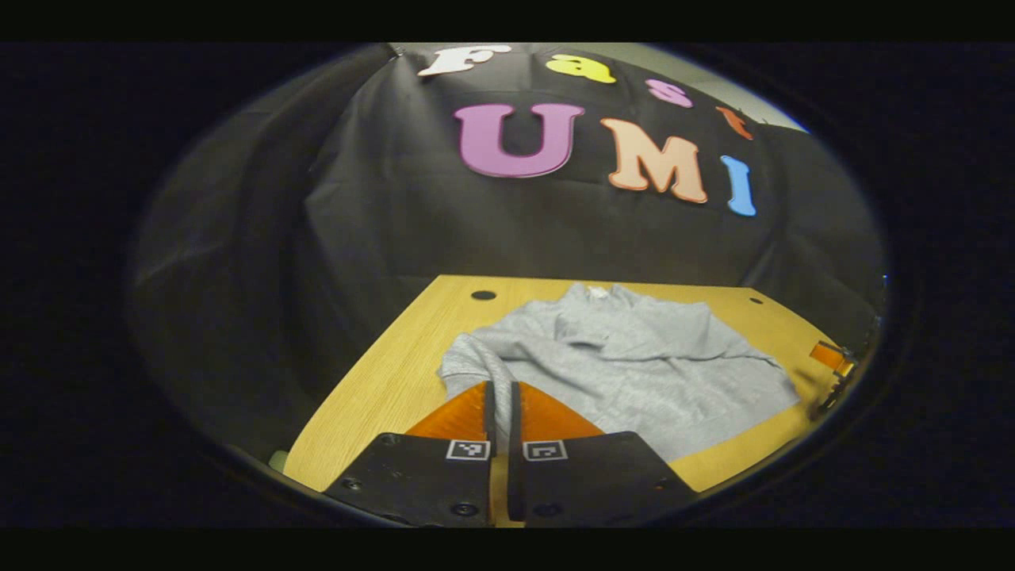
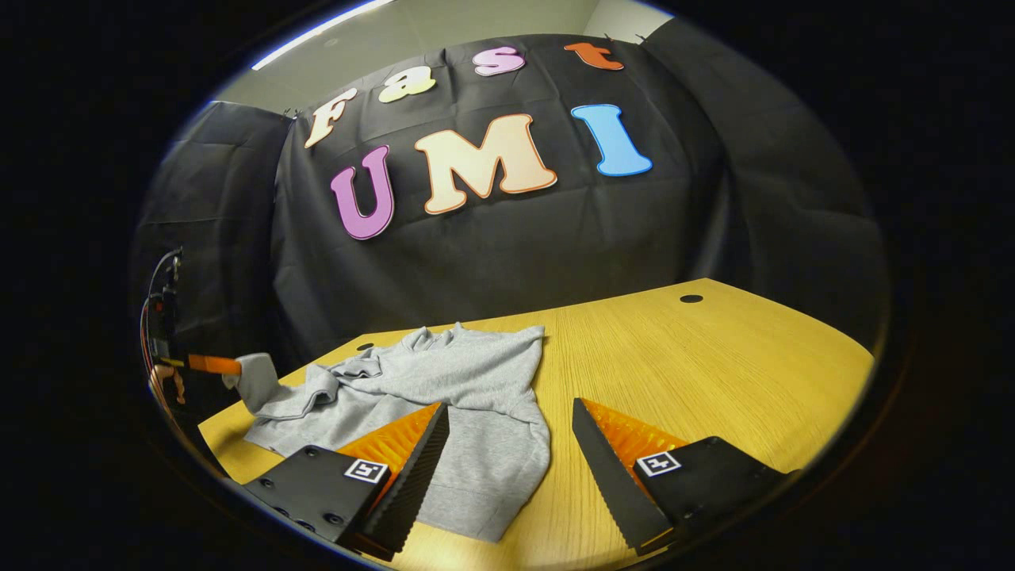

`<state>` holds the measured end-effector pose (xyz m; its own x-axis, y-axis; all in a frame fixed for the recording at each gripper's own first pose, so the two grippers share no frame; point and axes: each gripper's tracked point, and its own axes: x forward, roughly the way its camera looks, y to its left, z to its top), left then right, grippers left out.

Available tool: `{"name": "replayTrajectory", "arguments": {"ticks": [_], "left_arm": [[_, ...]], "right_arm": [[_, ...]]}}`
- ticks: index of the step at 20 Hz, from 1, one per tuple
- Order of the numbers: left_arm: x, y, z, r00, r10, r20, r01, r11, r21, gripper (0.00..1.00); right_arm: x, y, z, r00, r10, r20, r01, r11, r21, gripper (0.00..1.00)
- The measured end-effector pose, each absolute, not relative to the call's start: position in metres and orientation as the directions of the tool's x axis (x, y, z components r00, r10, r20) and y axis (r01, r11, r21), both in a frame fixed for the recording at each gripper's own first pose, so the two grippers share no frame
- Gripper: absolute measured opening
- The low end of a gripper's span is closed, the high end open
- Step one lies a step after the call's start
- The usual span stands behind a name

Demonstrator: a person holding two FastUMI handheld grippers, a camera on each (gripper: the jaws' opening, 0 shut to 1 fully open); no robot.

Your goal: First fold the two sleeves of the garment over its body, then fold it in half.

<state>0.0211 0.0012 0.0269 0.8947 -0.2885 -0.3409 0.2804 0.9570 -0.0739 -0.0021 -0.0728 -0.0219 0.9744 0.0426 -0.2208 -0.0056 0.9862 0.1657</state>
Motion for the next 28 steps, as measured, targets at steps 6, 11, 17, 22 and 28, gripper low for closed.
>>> {"name": "replayTrajectory", "arguments": {"ticks": [6, 11, 17, 22, 28], "left_arm": [[0.066, -0.117, 0.096, 0.855, -0.472, -0.216, 0.476, 0.879, -0.035, 0.00], [0.083, -0.228, 0.130, 0.763, -0.627, -0.156, 0.624, 0.778, -0.071, 0.01], [0.100, -0.340, 0.121, 0.663, -0.734, -0.147, 0.731, 0.677, -0.083, 0.02], [0.119, -0.393, 0.052, 0.617, -0.737, -0.277, 0.736, 0.665, -0.126, 0.03], [0.123, -0.417, -0.006, 0.576, -0.704, -0.415, 0.752, 0.656, -0.070, 0.01]], "right_arm": [[-0.003, -0.073, -0.028, 0.970, 0.056, -0.235, -0.013, 0.983, 0.181, 0.97], [-0.001, -0.067, -0.037, 0.964, 0.075, -0.255, -0.028, 0.983, 0.182, 0.97], [0.007, -0.058, -0.037, 0.962, 0.105, -0.252, -0.048, 0.974, 0.221, 0.97], [0.012, -0.057, -0.040, 0.960, 0.106, -0.259, -0.048, 0.974, 0.220, 0.97], [0.012, -0.060, -0.042, 0.955, 0.100, -0.279, -0.041, 0.977, 0.210, 0.97]]}}
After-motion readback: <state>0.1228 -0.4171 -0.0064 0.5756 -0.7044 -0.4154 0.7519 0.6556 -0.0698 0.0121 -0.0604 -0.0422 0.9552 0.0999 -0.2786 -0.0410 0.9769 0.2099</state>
